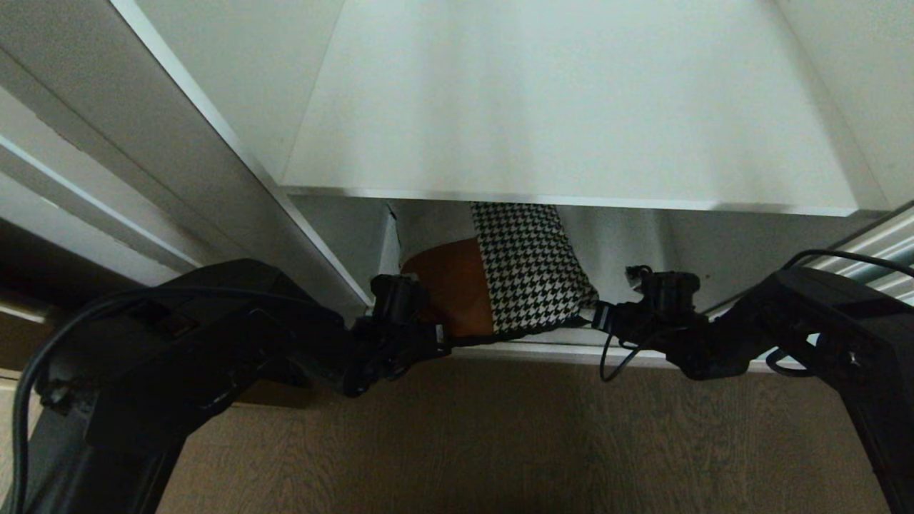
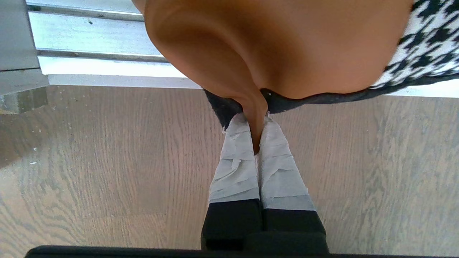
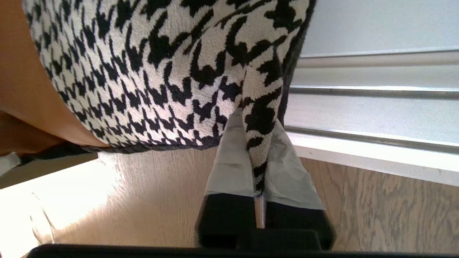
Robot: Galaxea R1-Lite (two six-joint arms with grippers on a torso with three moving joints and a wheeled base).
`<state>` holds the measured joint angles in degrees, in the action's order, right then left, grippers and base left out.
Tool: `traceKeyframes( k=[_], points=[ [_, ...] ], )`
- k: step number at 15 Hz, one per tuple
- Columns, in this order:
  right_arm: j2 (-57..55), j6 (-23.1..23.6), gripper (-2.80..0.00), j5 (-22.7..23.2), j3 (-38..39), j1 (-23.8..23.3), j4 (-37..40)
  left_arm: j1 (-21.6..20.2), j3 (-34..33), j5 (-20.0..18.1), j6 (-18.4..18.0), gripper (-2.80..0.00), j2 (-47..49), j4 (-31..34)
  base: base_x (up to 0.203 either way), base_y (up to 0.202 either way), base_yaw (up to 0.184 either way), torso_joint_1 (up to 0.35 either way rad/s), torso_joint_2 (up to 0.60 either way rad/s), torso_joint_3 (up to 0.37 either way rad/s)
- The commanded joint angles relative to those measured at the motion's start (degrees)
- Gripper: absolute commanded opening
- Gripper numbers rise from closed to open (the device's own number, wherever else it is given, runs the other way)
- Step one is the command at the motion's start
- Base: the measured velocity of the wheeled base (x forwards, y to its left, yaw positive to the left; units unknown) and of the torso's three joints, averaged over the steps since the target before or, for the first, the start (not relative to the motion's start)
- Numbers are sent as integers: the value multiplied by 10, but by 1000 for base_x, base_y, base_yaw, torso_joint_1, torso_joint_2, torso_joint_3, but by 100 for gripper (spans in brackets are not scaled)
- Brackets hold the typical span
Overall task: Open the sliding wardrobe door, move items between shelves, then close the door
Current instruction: Place the pillow on the higher shelf
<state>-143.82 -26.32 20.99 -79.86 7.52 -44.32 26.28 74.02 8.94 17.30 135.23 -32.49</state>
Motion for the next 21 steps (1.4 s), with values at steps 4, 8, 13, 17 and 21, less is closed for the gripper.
traceKeyframes(
  k=[4,8,13,17,21],
  points=[
    [43,-1,-280,14,72,-1,-8,9,5,23,7,-280,-1,-3,0,0,0,0,0,0],
    [101,-3,-280,41,153,-5,-45,19,10,46,7,-280,-1,2,0,0,0,0,0,0],
    [191,-4,-280,51,227,-4,-51,18,3,56,19,-280,0,1,0,0,0,0,0,0],
    [274,-6,-280,61,280,-4,-48,13,4,96,25,-280,-4,-5,0,0,0,0,0,0],
    [334,-7,-280,62,333,-5,-44,13,0,108,29,-280,-29,-8,0,0,0,0,0,0]
  ],
)
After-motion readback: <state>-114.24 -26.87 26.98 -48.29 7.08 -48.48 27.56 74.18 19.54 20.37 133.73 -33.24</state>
